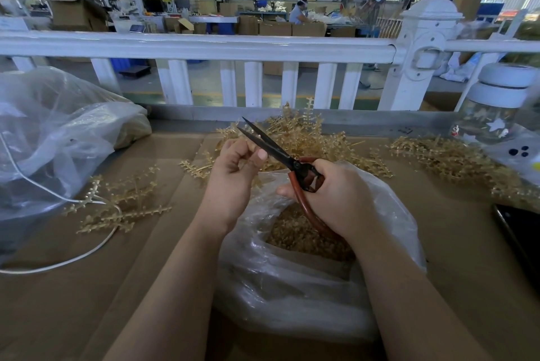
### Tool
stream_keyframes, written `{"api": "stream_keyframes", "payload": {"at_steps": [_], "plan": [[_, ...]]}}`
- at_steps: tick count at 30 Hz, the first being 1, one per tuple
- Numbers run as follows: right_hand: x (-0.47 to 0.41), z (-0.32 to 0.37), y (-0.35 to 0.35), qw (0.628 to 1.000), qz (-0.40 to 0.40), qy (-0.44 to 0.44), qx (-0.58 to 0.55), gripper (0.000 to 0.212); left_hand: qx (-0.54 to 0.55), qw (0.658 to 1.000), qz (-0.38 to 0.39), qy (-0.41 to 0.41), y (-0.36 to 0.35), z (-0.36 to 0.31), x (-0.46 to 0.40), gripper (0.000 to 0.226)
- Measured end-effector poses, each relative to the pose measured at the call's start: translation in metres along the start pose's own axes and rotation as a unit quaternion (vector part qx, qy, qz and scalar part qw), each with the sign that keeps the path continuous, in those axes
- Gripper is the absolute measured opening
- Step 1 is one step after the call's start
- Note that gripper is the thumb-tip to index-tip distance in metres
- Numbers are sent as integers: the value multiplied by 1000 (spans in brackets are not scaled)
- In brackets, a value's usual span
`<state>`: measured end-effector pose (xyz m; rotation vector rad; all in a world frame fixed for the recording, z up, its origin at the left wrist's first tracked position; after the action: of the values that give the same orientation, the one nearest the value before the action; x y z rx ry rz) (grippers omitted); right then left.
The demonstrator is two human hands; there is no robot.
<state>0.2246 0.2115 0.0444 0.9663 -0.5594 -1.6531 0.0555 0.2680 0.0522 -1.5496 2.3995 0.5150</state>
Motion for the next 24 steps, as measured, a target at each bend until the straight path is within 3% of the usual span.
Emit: {"api": "stream_keyframes", "payload": {"at_steps": [4, 9, 13, 18, 24], "plan": [[0, 1, 2, 999, -4, -2, 33, 66, -13, 1000, 22, -1, -5, 0, -1, 15], [1, 3, 5, 999, -12, 4, 48, 71, -41, 998, 51, -2, -10, -1, -1, 14], [2, 6, 8, 999, -20, 8, 37, 60, -14, 998, 54, -5, -10, -4, 0, 15], [2, 6, 8, 999, -18, 11, 30, 63, 90, 996, 11, -9, -4, -5, 1, 12], [2, 6, 7, 1000, -16, 14, 21, 67, 118, 991, -25, -48, 6, -7, 1, 10]]}}
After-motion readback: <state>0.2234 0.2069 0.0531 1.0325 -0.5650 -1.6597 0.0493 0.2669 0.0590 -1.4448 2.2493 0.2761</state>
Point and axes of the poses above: each hand's wrist, its own x-axis away from the middle knuckle, its own y-axis out of the back of the hand, z = x × y, the point moved 8 cm from there along -x, towards the middle knuckle, and after that the axes turned 11 degrees about z, right-handed, at the moved point
